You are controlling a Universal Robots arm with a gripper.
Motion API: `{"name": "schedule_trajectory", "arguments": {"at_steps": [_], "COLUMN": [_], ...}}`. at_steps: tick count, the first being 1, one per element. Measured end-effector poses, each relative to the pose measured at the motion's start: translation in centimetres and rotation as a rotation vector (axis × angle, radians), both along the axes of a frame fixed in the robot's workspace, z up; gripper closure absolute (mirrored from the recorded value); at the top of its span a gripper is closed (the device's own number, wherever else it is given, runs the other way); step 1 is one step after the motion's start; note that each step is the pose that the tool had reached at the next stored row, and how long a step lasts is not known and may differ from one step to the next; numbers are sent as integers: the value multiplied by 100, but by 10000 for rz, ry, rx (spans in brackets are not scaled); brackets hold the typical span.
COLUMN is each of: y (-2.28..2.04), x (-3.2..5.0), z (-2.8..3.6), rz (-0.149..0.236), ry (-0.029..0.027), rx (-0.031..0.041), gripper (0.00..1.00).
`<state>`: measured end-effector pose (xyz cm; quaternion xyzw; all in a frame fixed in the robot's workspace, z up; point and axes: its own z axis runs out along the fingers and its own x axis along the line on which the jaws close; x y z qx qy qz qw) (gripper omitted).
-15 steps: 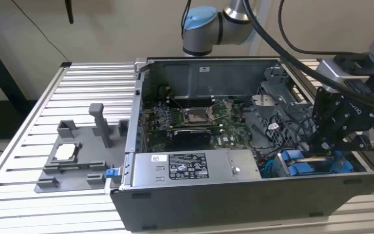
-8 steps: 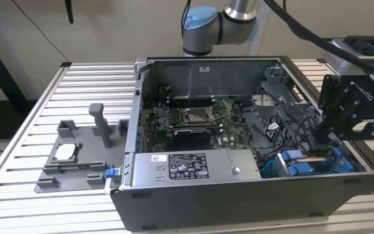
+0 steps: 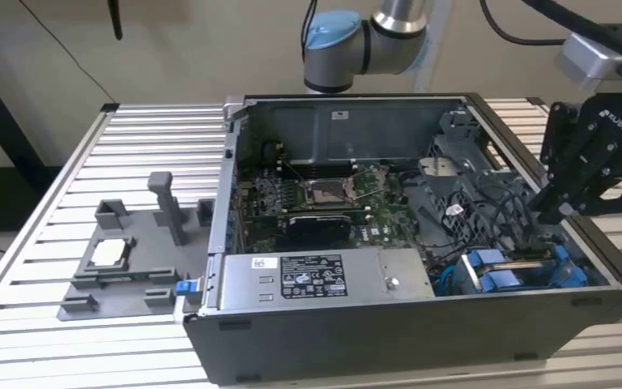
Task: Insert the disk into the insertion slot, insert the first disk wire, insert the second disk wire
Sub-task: 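Insert the second disk wire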
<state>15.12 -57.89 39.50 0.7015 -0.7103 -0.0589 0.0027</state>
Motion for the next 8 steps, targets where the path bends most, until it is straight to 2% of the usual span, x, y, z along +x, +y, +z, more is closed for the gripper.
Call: {"name": "schedule_trajectory", "arguments": {"at_steps": [2, 8], "y": [0, 0], "x": [1, 0], "z": [26, 28], "rz": [-2, -6], "ry": [-11, -19], "rx": [0, 1], "gripper": [76, 76]}}
